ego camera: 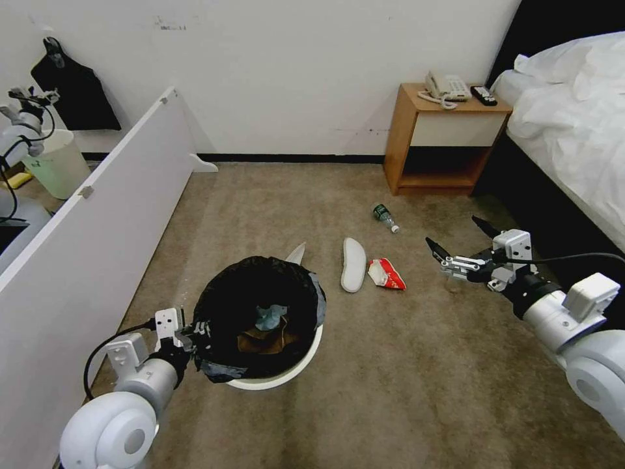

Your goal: Pick up the trash bin, then pick up the garbage from the floor and place it into the trash bin.

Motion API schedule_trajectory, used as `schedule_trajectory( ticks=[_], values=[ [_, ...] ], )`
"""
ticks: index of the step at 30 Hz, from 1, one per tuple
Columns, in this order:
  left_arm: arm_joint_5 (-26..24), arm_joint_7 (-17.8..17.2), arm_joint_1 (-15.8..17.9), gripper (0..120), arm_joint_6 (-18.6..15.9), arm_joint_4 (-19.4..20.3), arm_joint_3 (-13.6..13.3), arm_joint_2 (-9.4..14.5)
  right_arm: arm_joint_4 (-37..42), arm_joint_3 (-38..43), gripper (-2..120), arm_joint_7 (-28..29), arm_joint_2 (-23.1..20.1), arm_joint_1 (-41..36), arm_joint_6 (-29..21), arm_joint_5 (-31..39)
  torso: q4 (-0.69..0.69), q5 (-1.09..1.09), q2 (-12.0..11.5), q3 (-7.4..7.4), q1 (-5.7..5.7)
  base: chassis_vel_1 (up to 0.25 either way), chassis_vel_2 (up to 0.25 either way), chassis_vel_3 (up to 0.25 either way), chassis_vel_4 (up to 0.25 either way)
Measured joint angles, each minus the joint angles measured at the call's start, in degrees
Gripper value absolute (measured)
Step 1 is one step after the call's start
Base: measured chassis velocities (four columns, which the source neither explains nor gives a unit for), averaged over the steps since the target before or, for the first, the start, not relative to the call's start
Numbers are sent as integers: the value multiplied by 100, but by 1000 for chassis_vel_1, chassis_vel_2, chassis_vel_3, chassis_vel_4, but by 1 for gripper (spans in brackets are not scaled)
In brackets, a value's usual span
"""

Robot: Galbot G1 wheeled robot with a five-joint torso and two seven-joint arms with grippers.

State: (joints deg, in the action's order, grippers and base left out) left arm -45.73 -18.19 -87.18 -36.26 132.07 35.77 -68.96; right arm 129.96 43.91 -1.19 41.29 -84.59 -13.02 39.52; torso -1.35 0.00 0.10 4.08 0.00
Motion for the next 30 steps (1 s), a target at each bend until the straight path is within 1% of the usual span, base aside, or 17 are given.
schedule_trajectory(
  ticks=[6,17,22,30],
  values=[
    [-37,-11,-3,1,-2,56,87,34,15,11,100,16,92,-43,26,-103,0,0,0,0,0,0,0,0,0],
    [-128,-29,-3,1,-1,186,265,72,19,9,100,44,369,-148,118,-495,0,0,0,0,0,0,0,0,0],
    [-135,-29,2,1,3,192,268,107,18,3,100,62,401,-159,124,-517,0,0,0,0,0,0,0,0,0],
    [-208,-34,16,1,9,201,357,150,12,-44,100,61,471,-146,79,-546,0,0,0,0,0,0,0,0,0]
  ],
)
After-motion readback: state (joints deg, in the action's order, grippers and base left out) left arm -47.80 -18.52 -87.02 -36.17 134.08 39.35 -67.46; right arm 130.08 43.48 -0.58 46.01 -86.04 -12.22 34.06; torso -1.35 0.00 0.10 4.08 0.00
